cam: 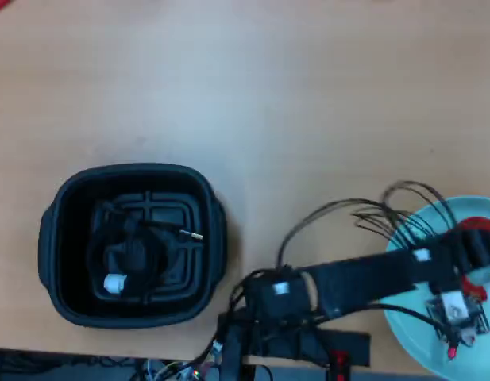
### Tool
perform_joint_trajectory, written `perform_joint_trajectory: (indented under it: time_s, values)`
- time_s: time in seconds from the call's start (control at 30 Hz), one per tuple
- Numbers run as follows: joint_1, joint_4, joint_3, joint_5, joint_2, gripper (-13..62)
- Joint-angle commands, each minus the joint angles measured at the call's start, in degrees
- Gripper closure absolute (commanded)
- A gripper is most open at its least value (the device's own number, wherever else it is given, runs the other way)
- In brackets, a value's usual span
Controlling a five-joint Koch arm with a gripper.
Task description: Put a black charging cable in a black bowl and put a red charging cable in a green bowl
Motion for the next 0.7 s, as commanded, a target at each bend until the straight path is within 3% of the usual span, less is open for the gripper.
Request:
perform_joint_trajectory:
  time_s: [0.0,0.33,0.67]
  values:
    - [-4.9,3.3,-6.2,0.4,4.1,-7.3]
    - [-36.5,7.9,-5.0,10.3,3.9,-7.7]
    - [-55.7,-18.9,17.1,13.4,8.6,-8.1]
